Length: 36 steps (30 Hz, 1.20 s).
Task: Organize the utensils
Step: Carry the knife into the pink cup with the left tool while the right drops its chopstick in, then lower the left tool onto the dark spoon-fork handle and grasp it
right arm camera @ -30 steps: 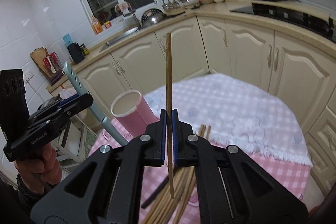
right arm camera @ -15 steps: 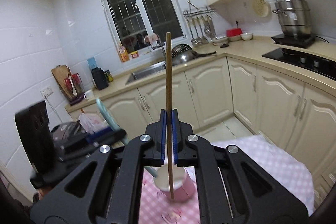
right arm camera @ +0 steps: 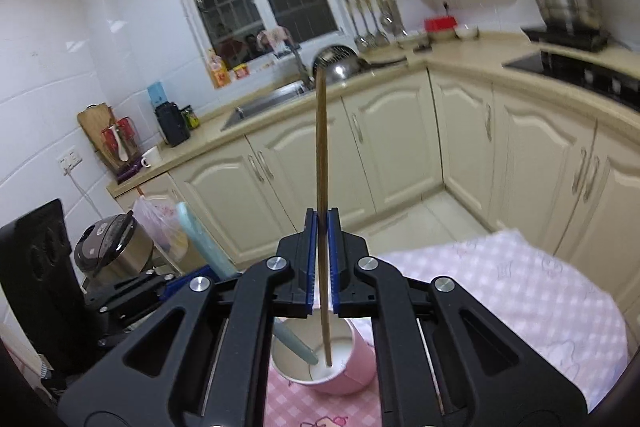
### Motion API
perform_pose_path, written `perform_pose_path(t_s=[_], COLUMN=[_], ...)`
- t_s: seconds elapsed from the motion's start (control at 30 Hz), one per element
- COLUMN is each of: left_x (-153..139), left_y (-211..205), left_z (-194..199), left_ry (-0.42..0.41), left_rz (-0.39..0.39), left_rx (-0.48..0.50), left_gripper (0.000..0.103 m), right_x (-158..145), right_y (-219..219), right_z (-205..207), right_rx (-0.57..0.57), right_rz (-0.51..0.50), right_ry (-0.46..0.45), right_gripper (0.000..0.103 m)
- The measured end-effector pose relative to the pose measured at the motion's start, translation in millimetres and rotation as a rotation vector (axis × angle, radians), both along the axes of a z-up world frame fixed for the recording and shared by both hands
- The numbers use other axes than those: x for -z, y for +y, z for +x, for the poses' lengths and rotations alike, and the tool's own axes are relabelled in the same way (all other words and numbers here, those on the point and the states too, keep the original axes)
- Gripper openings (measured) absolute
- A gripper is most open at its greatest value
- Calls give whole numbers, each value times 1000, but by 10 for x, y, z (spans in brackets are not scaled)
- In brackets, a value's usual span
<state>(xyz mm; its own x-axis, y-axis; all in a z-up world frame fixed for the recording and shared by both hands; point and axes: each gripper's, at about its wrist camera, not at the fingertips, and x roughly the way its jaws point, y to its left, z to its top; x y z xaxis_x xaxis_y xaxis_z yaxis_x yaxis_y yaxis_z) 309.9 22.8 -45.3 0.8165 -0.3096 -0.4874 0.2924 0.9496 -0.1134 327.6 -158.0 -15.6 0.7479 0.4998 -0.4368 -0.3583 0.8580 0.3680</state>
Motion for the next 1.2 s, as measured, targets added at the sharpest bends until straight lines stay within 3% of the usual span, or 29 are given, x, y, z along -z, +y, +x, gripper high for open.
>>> perform_pose_path(t_s=[0.03, 0.07, 0.1, 0.13, 0.23, 0.3, 0.67, 1.2], left_x=[-13, -28, -58, -79, -165, -213, -381, 62], left_y=[13, 23, 52, 67, 85, 68, -190, -582], left_z=[-19, -54, -102, -137, -217, -285, -766, -981], left_ry=[-9, -21, -41, -52, -74, -93, -145, -17], left_rz=[-1, -4, -14, -21, -12, 4, 40, 70], left_rx=[-5, -12, -28, -38, -68, -83, -63, 14], left_gripper=[38, 58, 67, 78, 88, 91, 92, 92], right_x=[10, 10, 18, 1, -35, -53, -38, 327], right_y=[-36, -110, -151, -221, -386, -535, -1050, -1265], right_z=[-19, -60, -86, -140, -236, -331, -785, -1128], right_rx=[11, 38, 54, 73, 99, 129, 215, 274], right_rz=[4, 7, 13, 23, 31, 40, 3, -74], right_ry=[5, 2, -5, -22, -26, -31, 27, 157], right_gripper=[18, 48, 77, 77, 83, 95, 97, 97])
